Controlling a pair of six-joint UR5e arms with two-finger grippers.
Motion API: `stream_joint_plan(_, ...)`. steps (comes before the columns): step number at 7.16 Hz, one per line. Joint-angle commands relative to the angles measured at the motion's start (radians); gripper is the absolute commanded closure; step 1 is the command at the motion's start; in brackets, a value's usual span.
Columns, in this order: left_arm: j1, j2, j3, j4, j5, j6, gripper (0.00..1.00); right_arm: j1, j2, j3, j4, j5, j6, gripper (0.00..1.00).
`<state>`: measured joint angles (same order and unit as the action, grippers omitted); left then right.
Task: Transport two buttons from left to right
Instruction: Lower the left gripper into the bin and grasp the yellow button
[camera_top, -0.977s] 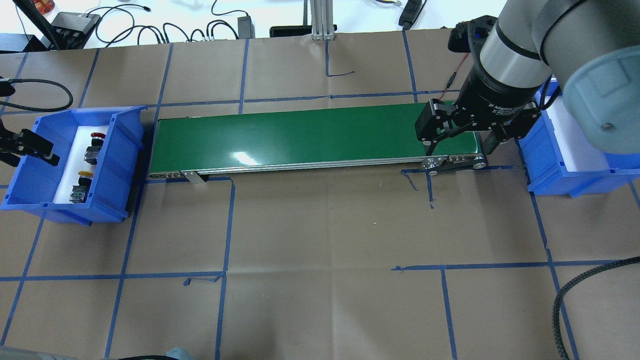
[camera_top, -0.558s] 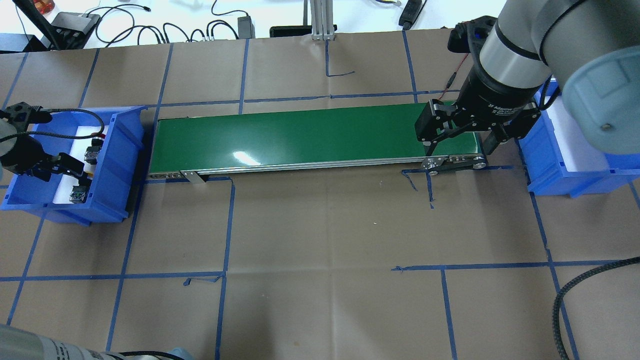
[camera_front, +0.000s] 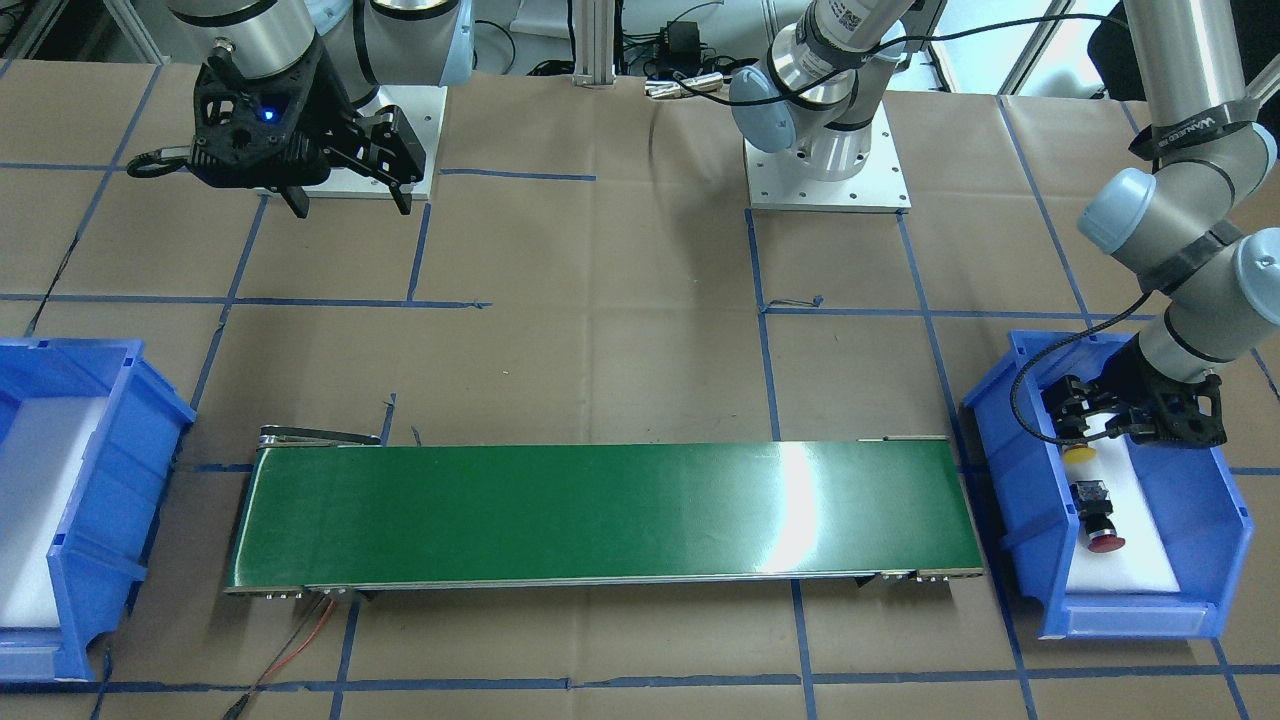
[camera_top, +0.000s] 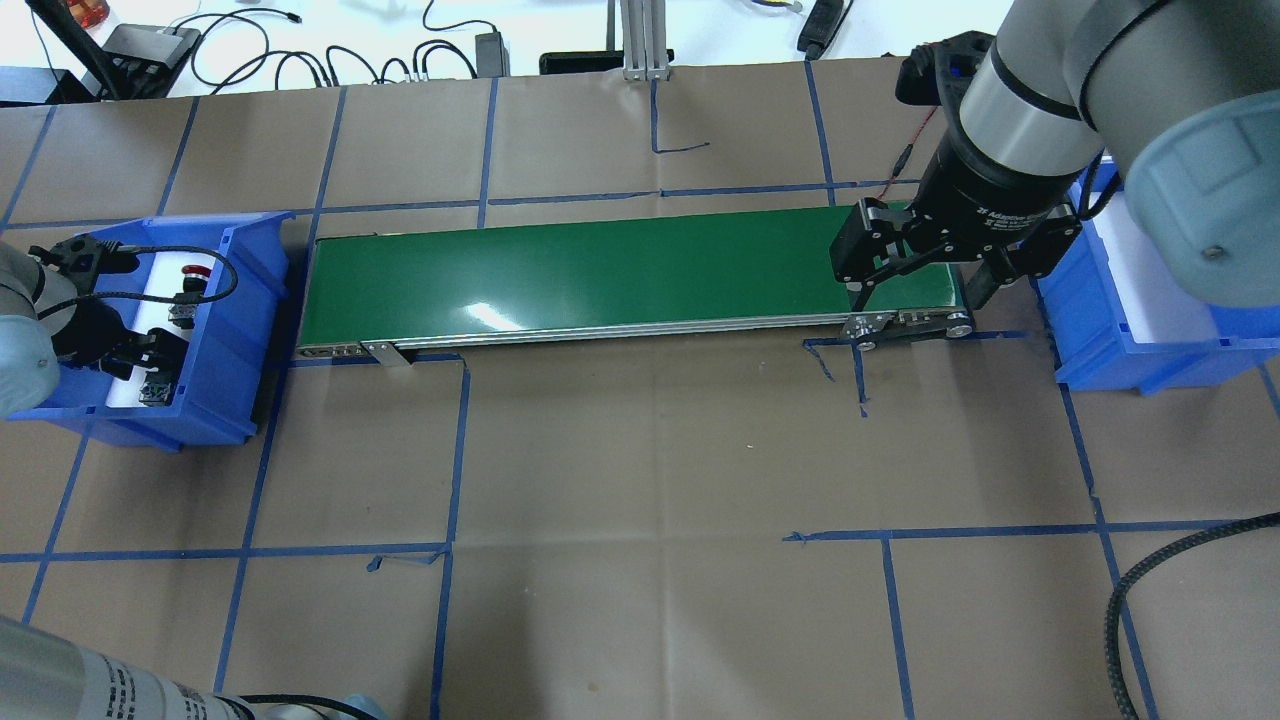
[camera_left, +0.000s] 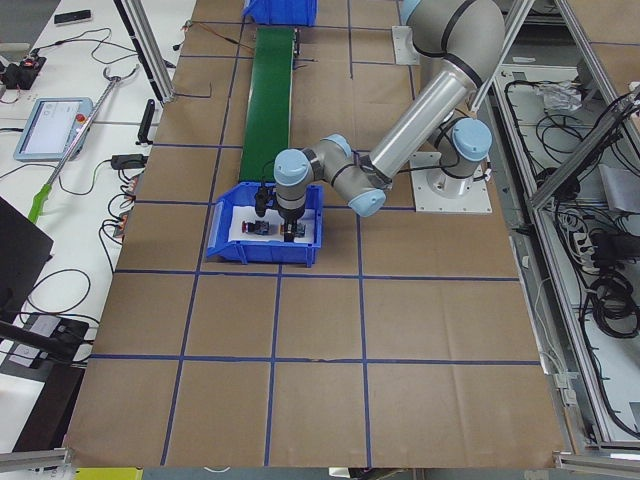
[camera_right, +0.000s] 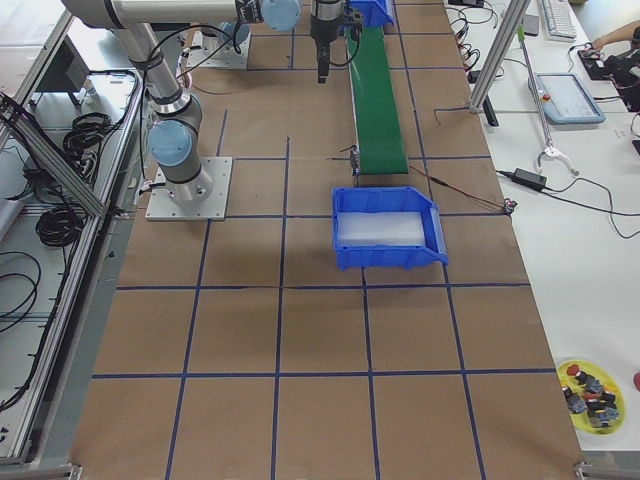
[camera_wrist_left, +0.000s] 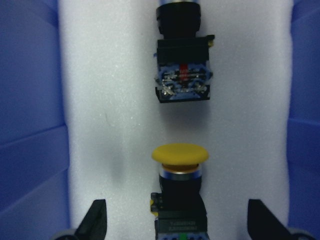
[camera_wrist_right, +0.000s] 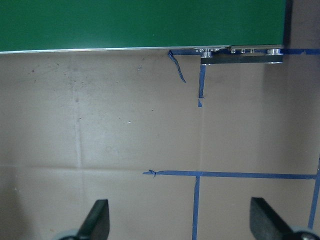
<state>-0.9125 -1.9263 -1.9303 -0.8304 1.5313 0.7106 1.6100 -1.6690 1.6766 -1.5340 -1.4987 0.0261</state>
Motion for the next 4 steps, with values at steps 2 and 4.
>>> stream_joint_plan(2,-0.002,-0.003,0.002,0.001,0.004,-0.006,0.72,-0.001,0.0,0.0,0.0,0.0,0.0,0.0)
stream_joint_plan(4,-0.002,0.006,0.016,-0.013,0.006,-0.016,0.99,0.001,0.0,0.0,0.0,0.0,0.0,0.0)
